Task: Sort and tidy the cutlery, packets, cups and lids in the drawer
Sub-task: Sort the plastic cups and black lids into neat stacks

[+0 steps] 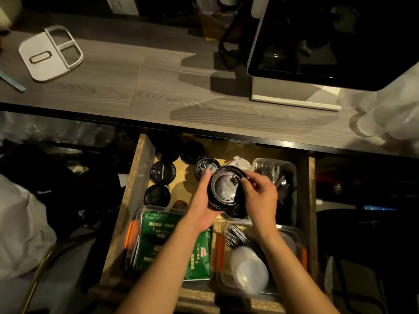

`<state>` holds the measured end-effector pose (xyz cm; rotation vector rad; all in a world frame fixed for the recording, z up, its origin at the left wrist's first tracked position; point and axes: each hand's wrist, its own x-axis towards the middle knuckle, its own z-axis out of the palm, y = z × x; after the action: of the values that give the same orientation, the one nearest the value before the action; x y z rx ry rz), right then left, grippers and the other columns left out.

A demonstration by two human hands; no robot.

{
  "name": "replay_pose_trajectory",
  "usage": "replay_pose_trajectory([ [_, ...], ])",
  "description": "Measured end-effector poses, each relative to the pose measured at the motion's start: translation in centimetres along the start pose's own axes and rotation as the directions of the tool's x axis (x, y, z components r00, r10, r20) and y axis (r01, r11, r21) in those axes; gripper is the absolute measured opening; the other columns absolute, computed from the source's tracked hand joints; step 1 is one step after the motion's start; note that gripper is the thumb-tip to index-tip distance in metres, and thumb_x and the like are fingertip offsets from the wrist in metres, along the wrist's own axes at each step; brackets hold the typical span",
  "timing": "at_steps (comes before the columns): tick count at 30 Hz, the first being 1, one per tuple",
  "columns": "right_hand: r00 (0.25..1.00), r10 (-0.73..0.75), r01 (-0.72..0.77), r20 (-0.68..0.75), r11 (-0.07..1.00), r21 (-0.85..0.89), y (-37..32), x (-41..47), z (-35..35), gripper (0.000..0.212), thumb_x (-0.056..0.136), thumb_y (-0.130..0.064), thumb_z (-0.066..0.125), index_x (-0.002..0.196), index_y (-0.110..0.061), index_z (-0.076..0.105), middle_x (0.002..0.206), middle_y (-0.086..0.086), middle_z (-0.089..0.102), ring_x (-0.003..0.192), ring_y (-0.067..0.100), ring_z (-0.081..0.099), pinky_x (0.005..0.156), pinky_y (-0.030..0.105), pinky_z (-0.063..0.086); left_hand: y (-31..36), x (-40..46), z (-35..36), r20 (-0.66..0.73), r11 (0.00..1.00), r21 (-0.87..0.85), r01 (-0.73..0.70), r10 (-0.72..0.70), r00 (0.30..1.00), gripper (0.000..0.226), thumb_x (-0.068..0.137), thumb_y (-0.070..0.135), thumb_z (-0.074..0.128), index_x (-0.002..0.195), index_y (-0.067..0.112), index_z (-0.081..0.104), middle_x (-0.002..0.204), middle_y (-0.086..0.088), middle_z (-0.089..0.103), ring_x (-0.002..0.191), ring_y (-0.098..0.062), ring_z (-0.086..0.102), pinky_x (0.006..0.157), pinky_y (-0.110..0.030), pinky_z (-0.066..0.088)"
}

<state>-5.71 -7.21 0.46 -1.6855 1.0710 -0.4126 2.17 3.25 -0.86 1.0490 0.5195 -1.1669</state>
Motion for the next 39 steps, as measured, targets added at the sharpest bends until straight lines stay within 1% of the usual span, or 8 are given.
replay_pose_trajectory([
  [5,0.996,-0.087,0.090,0.023,0.982,-0.168,1.3,-0.8,-0.6,0.029,0.091,-0.003,0.063,0.116,-0.015,0.072,0.088,-0.006,0.052,0.083,0.006,0.055,0.082,0.021,0.048,-1.5,-0.7,1.9,0.048,1.000,-0.011,0.008,-0.007,0.999,0.063,0.076,0.045,0.063,0.130,0.012,0.059,0.118,-0.015,0.071,0.104,-0.024,0.070,0.076,-0.034,0.057],
  [8,0.972,-0.197,0.220,0.129,0.953,-0.209,1.7,-0.9,-2.0,0.036,0.089,0.003,0.062,0.121,-0.014,0.069,0.090,-0.003,0.049,0.084,0.003,0.051,0.081,0.011,0.044,-2.3,-1.1,2.1,0.082,0.998,-0.038,0.052,-0.048,0.995,0.063,0.076,0.034,0.066,0.133,0.009,0.057,0.125,-0.018,0.067,0.111,-0.030,0.065,0.084,-0.040,0.054],
  [13,0.930,-0.282,0.350,0.237,0.878,-0.327,2.5,0.1,-2.8,0.032,0.090,-0.004,0.064,0.118,-0.019,0.072,0.093,-0.002,0.048,0.096,0.017,0.047,0.082,0.021,0.040,-2.8,-1.1,1.8,0.112,0.996,-0.024,0.085,-0.082,0.990,0.049,0.078,0.020,0.066,0.125,0.008,0.060,0.113,-0.018,0.072,0.105,-0.032,0.067,0.082,-0.042,0.055],
  [20,0.933,0.123,-0.184,0.339,0.970,0.156,3.2,1.5,-1.3,0.017,0.094,-0.017,0.064,0.109,-0.022,0.071,0.102,-0.005,0.069,0.097,0.008,0.066,0.089,0.026,0.054,-2.4,0.6,0.1,-0.140,0.994,0.086,-0.061,0.072,0.988,0.027,0.097,0.007,0.056,0.118,0.024,0.058,0.125,-0.018,0.060,0.114,-0.041,0.059,0.093,-0.061,0.053],
  [23,0.981,0.096,-0.064,0.169,0.980,-0.186,5.7,3.0,-1.2,0.019,0.093,-0.021,0.065,0.110,-0.016,0.073,0.106,-0.003,0.068,0.098,0.010,0.063,0.092,0.029,0.050,-0.6,1.6,-2.3,-0.205,0.989,0.041,-0.141,0.147,0.968,0.025,0.099,0.006,0.054,0.109,0.028,0.061,0.127,-0.017,0.056,0.116,-0.043,0.056,0.086,-0.060,0.055],
  [26,0.931,-0.016,0.285,0.364,0.656,-0.699,8.5,4.1,-0.7,0.024,0.090,-0.025,0.065,0.112,-0.019,0.073,0.112,0.005,0.066,0.100,0.027,0.054,0.085,0.035,0.043,0.7,3.1,-4.9,-0.272,0.977,-0.003,-0.211,0.203,0.941,0.032,0.098,0.007,0.056,0.126,0.021,0.057,0.134,-0.018,0.057,0.119,-0.042,0.058,0.095,-0.064,0.050],
  [31,0.824,0.079,0.457,0.561,0.492,-0.741,9.8,4.9,1.5,0.025,0.092,-0.026,0.058,0.114,-0.017,0.067,0.111,0.009,0.066,0.102,0.029,0.060,0.085,0.035,0.049,1.3,4.3,-6.1,-0.306,0.982,-0.019,-0.186,0.171,0.936,0.044,0.098,0.005,0.056,0.140,0.016,0.048,0.134,-0.019,0.057,0.118,-0.042,0.059,0.098,-0.065,0.048],
  [39,0.864,0.201,0.328,0.461,0.471,-0.819,10.9,5.7,4.3,0.019,0.098,-0.013,0.050,0.108,-0.005,0.065,0.102,0.015,0.069,0.091,0.032,0.068,0.078,0.038,0.054,1.6,5.2,-7.2,-0.300,0.989,-0.067,-0.130,0.104,0.948,0.044,0.097,0.005,0.057,0.138,0.018,0.050,0.132,-0.019,0.058,0.118,-0.042,0.059,0.098,-0.064,0.048],
])
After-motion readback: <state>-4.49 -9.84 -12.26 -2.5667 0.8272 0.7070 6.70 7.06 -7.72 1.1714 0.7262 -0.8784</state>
